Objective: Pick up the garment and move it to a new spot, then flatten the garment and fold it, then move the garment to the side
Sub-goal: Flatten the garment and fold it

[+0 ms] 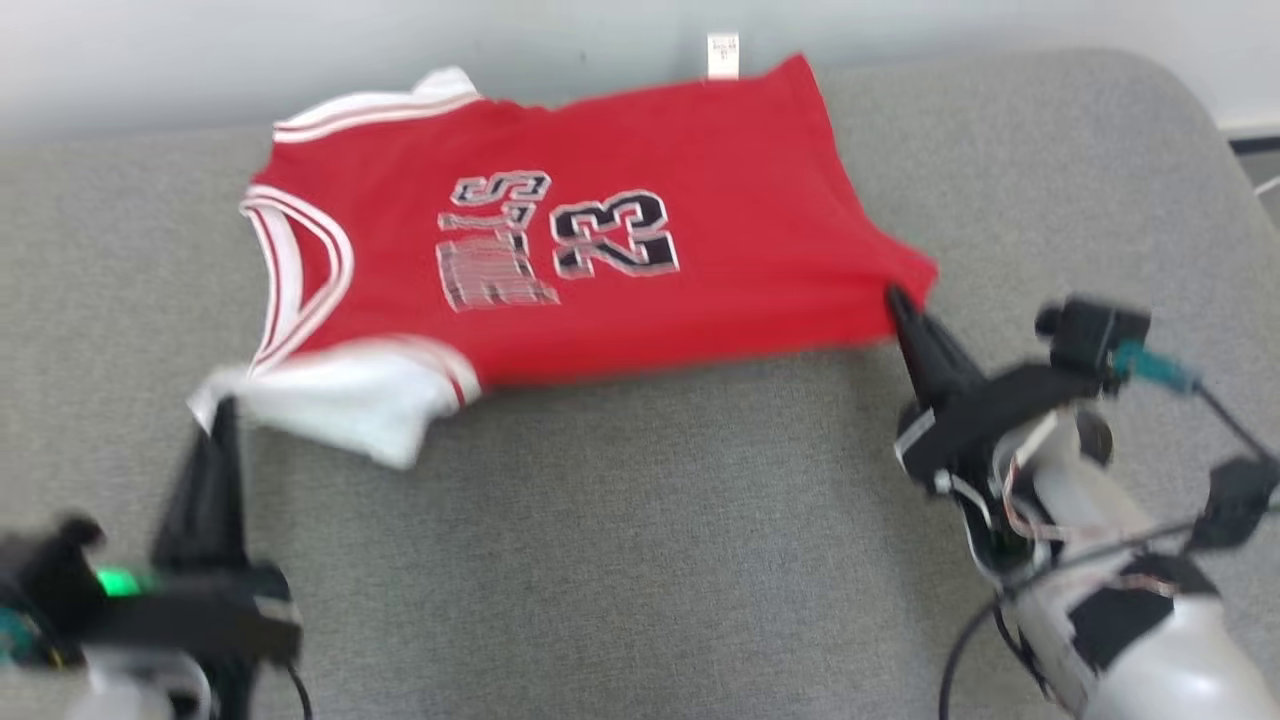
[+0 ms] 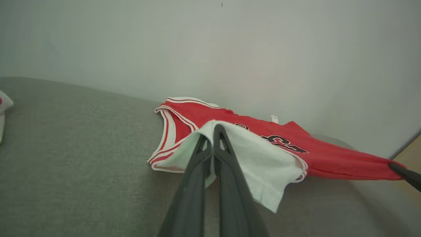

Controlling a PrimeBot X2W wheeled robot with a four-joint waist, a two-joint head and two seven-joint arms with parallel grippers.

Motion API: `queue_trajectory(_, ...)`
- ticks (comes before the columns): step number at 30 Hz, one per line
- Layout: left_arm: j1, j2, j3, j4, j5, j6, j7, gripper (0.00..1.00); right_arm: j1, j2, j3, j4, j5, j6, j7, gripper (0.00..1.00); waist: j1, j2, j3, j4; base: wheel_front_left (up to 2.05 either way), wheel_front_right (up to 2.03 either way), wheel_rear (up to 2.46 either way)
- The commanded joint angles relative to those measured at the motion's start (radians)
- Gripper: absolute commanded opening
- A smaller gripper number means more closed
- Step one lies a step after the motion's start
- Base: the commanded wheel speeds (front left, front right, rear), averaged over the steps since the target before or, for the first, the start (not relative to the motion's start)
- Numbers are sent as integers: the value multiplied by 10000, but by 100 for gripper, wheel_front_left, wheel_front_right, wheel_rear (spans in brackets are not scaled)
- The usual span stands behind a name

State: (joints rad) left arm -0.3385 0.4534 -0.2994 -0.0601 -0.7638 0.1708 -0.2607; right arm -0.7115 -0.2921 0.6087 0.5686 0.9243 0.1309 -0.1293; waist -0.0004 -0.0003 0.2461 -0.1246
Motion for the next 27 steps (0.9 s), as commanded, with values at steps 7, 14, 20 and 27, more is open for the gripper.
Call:
queue_trajectory(7, 2337, -1486, 678, -188, 616, -251, -55, 0, 2263, -540, -396, -631, -191, -5, -368, 0, 4, 3, -929, 537, 0, 0, 0)
queue_trajectory(14, 3905, -2566, 1060, 134, 1069, -711, -56, 0, 4258, -782, -1380, -1141, -674, -7, -362, 0, 4, 3, -1573, 973, 0, 0, 0)
queue_trajectory(20, 4678, -3028, 964, 515, 1249, -1035, -57, 0, 5560, -572, -2220, -1624, -1132, -7, 273, 0, 4, 3, -1790, 1207, 0, 0, 0)
queue_trajectory(27, 4755, -3197, 1085, 1035, 1659, -1326, -57, 0, 6565, 21, -3452, -2487, -1673, -7, 1138, 0, 4, 3, -1620, 1256, 0, 0, 0)
